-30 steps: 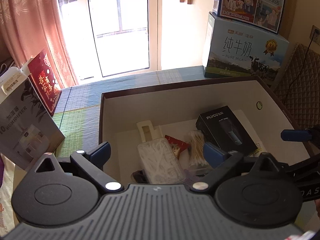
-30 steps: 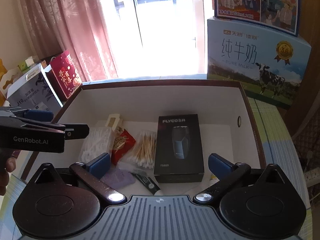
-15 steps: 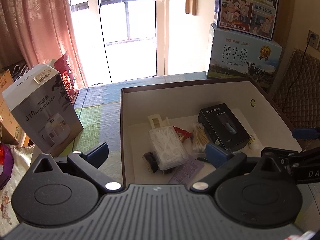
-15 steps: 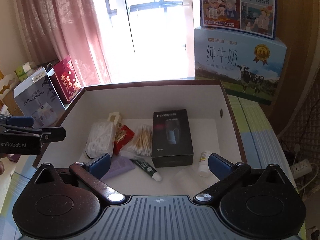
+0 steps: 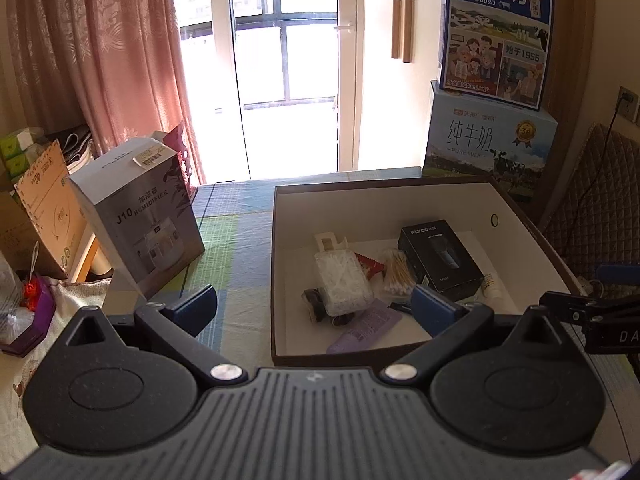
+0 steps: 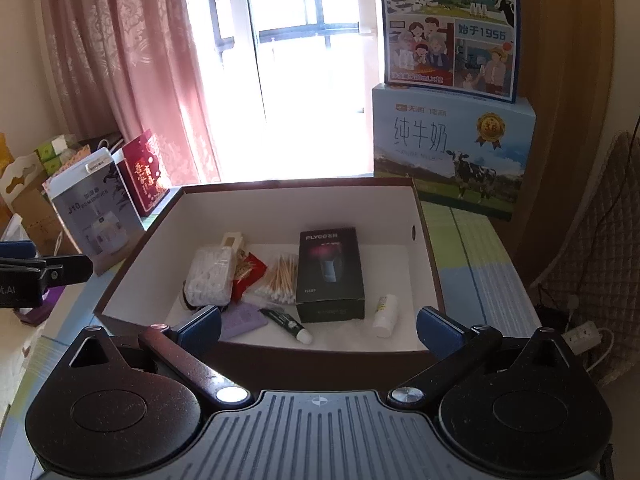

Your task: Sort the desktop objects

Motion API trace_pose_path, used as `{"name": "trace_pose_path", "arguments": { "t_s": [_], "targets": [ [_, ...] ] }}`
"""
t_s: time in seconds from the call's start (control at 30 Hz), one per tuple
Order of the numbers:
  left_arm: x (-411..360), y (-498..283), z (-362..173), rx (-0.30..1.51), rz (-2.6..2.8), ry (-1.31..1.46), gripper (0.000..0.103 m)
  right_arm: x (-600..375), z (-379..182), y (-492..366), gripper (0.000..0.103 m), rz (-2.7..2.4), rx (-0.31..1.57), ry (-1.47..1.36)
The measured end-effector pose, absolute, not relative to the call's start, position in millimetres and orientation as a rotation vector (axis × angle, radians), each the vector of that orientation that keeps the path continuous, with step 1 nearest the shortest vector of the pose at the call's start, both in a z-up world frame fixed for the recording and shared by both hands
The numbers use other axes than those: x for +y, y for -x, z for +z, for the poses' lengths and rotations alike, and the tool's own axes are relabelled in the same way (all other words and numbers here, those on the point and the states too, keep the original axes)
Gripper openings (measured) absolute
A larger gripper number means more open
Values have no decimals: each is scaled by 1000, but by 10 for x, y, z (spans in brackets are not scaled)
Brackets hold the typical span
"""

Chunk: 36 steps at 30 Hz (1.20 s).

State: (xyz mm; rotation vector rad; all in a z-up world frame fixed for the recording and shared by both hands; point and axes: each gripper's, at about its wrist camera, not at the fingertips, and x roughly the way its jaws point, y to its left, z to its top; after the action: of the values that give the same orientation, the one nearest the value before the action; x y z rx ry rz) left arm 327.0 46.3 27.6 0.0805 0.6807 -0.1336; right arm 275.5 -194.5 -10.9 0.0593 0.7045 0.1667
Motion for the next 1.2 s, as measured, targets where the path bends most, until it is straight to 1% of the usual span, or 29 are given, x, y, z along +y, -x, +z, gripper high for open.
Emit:
{"name": "trace_pose_path", "arguments": {
  "t_s": [0.3,0.6,1.2],
  "targets": [
    [445,-2766,426,687,-98,-45,102,-1970,74,-2296,101,242,665,-3],
    [338,-2322,551,681,-90,-49,102,-2108,175,-1948,101,240,647,-53],
    [249,-1727,515,722,-46,-57,102,-2298,251,-1437,101,252,638,-42]
  ]
}}
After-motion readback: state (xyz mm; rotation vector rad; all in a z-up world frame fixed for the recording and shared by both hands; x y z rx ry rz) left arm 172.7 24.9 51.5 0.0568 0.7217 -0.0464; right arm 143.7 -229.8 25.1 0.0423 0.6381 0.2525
